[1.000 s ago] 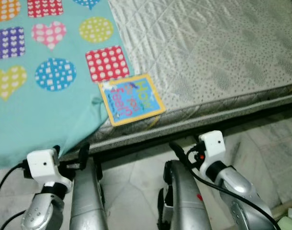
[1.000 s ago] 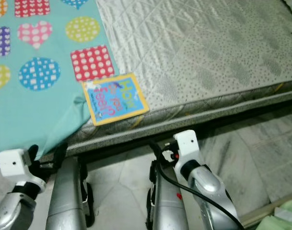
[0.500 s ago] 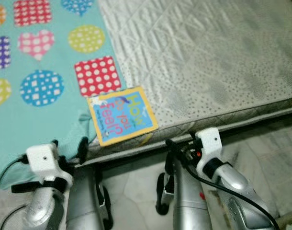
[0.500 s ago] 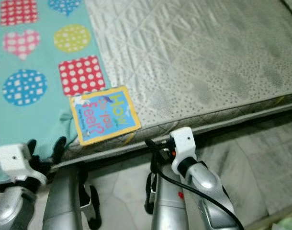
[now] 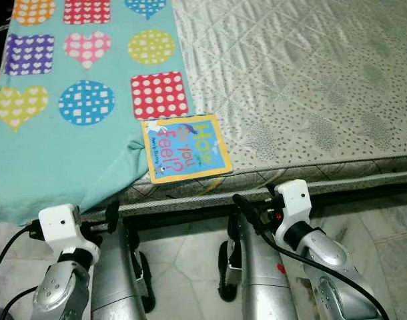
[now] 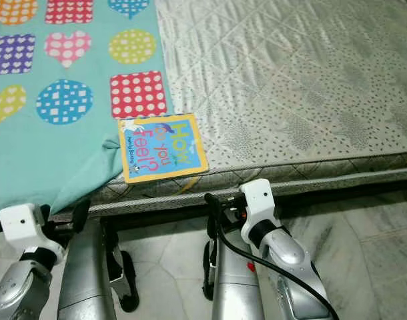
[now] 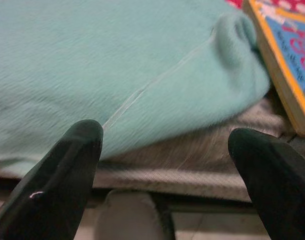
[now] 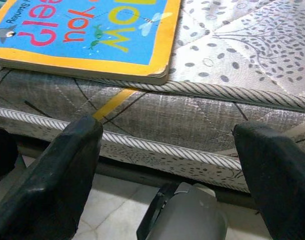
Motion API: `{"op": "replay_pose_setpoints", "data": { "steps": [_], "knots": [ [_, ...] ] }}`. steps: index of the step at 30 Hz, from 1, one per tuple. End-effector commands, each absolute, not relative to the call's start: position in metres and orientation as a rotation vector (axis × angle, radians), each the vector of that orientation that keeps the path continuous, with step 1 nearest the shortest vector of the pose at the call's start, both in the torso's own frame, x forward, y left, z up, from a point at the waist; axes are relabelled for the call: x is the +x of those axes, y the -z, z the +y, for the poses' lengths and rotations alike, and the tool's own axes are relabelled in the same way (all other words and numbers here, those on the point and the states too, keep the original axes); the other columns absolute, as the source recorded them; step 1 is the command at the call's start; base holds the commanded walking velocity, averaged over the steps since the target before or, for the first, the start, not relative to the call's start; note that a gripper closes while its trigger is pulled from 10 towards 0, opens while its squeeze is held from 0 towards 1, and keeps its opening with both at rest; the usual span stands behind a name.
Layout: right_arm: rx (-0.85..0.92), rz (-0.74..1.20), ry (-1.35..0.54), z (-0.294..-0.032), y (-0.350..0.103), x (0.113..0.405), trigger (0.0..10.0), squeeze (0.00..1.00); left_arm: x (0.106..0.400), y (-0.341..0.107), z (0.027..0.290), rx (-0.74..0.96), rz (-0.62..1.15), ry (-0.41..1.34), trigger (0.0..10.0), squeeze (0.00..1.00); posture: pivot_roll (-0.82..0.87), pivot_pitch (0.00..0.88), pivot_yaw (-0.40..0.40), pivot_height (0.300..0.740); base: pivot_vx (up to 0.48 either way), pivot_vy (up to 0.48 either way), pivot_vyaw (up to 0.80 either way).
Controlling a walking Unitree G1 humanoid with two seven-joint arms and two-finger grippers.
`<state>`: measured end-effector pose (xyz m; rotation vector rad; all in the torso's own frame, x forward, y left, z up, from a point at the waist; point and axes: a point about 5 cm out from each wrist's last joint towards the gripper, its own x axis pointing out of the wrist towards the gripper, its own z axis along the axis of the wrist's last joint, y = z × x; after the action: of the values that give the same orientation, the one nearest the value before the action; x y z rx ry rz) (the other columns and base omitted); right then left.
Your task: Clean up the room
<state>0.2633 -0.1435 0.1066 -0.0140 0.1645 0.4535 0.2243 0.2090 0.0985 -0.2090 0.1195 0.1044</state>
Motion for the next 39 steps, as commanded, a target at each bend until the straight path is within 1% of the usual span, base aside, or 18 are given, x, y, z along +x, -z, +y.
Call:
{"op": "replay_pose_setpoints", "data": {
  "steps": [1,4,7,12,16,20,27,30,32,35,39],
  "knots": [
    [-0.011,0.2,-0.44,-0.149,-0.099,0.259,10.0,0.0,0.219,-0.087,0.21,-0.225,0.18,-0.12,10.0,0.0,-0.12,0.361,-0.073,0.546,0.0,0.0,0.0],
    [-0.01,0.208,-0.428,-0.151,-0.097,0.258,10.0,0.0,0.223,-0.085,0.208,-0.269,0.188,-0.091,10.0,0.0,-0.12,0.361,-0.071,0.546,0.0,0.0,0.0],
    [-0.012,0.212,-0.421,-0.152,-0.097,0.257,10.0,0.0,0.227,-0.09,0.205,-0.319,0.153,-0.049,10.0,0.0,-0.13,0.364,-0.068,0.546,0.0,0.0,0.0],
    [-0.008,0.219,-0.401,-0.155,-0.096,0.255,10.0,0.0,0.238,-0.101,0.196,-0.405,0.113,0.067,10.0,0.0,-0.14,0.377,-0.07,0.546,0.0,0.0,0.0],
    [-0.01,0.22,-0.39,-0.157,-0.097,0.253,10.0,0.0,0.249,-0.101,0.194,-0.453,0.104,0.074,10.0,0.0,-0.15,0.385,-0.075,0.546,0.0,0.0,0.0],
    [-0.017,0.223,-0.378,-0.159,-0.098,0.252,10.0,0.0,0.258,-0.103,0.186,-0.508,0.102,0.102,10.0,0.0,-0.17,0.392,-0.078,0.546,0.0,0.0,0.0],
    [-0.021,0.223,-0.36,-0.162,-0.1,0.251,10.0,0.0,0.27,-0.103,0.195,-0.521,0.094,0.091,10.0,0.0,-0.18,0.396,-0.076,0.546,0.0,0.0,0.0],
    [-0.005,0.223,-0.382,-0.162,-0.104,0.249,10.0,0.0,0.276,-0.101,0.197,-0.553,0.107,0.099,10.0,0.0,-0.19,0.396,-0.076,0.546,0.0,0.0,0.0],
    [0.051,0.225,-0.463,-0.16,-0.109,0.243,10.0,0.0,0.282,-0.104,0.195,-0.564,0.101,0.121,10.0,0.0,-0.2,0.397,-0.073,0.546,0.0,0.0,0.0],
    [0.064,0.233,-0.523,-0.161,-0.112,0.238,10.0,0.0,0.286,-0.108,0.19,-0.567,0.094,0.159,10.0,0.0,-0.2,0.397,-0.073,0.546,0.0,0.0,0.0],
    [0.055,0.256,-0.536,-0.167,-0.111,0.235,10.0,0.0,0.29,-0.108,0.185,-0.578,0.102,0.208,10.0,0.0,-0.21,0.398,-0.07,0.546,0.0,0.0,0.0]
  ]
}}
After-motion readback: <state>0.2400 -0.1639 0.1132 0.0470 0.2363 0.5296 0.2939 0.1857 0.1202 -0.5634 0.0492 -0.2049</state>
